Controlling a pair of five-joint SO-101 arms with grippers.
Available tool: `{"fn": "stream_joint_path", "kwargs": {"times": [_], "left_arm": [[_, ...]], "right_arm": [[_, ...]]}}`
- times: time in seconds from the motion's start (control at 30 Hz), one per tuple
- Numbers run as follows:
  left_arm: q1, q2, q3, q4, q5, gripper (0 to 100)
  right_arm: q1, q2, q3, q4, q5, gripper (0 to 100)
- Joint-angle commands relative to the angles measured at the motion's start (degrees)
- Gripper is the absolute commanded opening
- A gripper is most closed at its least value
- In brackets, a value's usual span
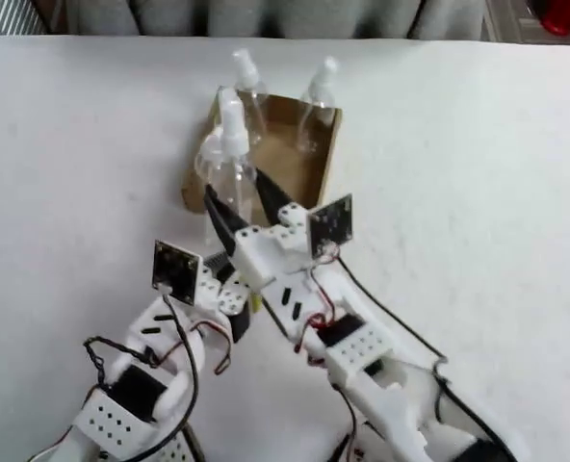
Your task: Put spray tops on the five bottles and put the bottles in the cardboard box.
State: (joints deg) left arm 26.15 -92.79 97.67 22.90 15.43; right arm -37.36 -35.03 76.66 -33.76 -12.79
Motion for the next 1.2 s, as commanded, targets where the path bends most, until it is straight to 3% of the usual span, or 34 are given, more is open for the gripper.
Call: {"fn": "stream_joint_path", "kwargs": {"times": [0.0, 0.4, 0.8, 0.93, 1.17], "left_arm": [[-1.27, -0.84, -0.26, -1.05, -0.53, 7], [-0.84, -0.84, -0.26, -0.62, -0.53, 7], [-1.27, -0.84, -0.26, -0.62, -0.53, 7], [-1.27, -0.75, -0.26, -0.53, -0.53, 7], [-2.42, -0.84, -0.26, 7.82, -0.62, 7]], "right_arm": [[-0.84, -8.04, 1.49, 8.31, -0.26, 1.6], [1.19, -25.36, 2.37, 26.77, 1.85, 1.6], [1.45, -27.56, 2.64, 30.73, 2.64, 1.6], [4.7, -27.56, 1.67, 30.46, 2.64, 1.6], [10.95, -27.03, -3.96, 30.46, 2.64, 1.6]]}}
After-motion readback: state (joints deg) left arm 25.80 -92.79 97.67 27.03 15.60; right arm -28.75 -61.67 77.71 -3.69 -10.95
